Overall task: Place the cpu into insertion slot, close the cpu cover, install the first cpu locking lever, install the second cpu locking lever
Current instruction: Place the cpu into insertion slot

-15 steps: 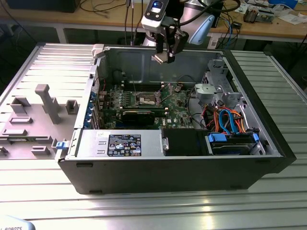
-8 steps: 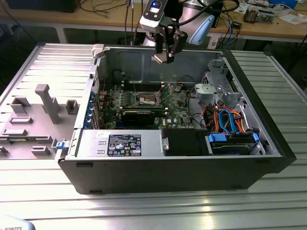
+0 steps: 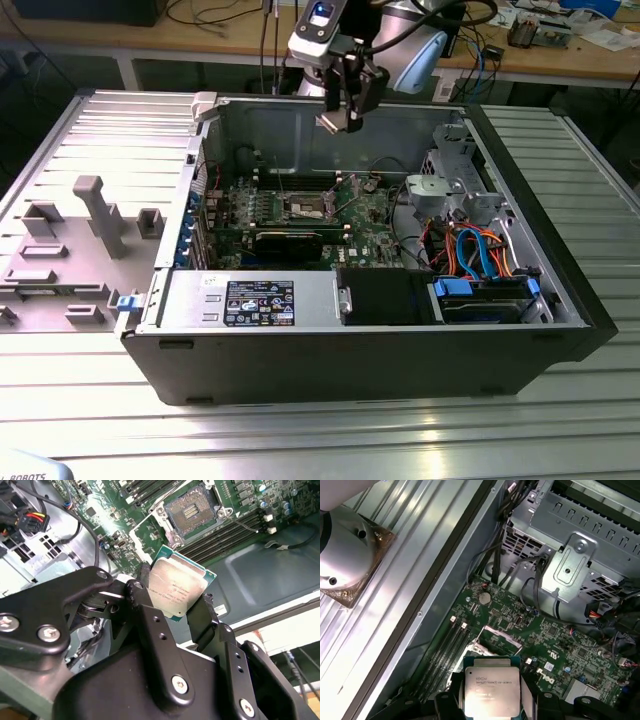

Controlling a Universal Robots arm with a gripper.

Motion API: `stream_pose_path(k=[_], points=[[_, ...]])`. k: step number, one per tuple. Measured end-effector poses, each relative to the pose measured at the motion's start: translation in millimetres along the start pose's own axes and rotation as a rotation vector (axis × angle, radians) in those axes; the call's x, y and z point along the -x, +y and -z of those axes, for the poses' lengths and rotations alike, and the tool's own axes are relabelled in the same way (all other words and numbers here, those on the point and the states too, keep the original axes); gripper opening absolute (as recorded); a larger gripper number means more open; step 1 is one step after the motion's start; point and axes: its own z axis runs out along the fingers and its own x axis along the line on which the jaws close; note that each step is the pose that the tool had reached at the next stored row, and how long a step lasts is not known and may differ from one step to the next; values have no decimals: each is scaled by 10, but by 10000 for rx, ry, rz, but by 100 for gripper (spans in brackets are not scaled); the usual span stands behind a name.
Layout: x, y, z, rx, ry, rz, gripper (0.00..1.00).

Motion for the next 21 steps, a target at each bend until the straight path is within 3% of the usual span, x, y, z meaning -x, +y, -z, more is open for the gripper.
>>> stream_pose_path(k=[3,7,12,21], points=[[-4,-8,-3,3,-33,-372,54],[-19,-37,-5,6,-35,-408,54],[-18,-40,-39,25,-124,-1445,54],[-17,-47,-113,37,-245,-2921,54]])
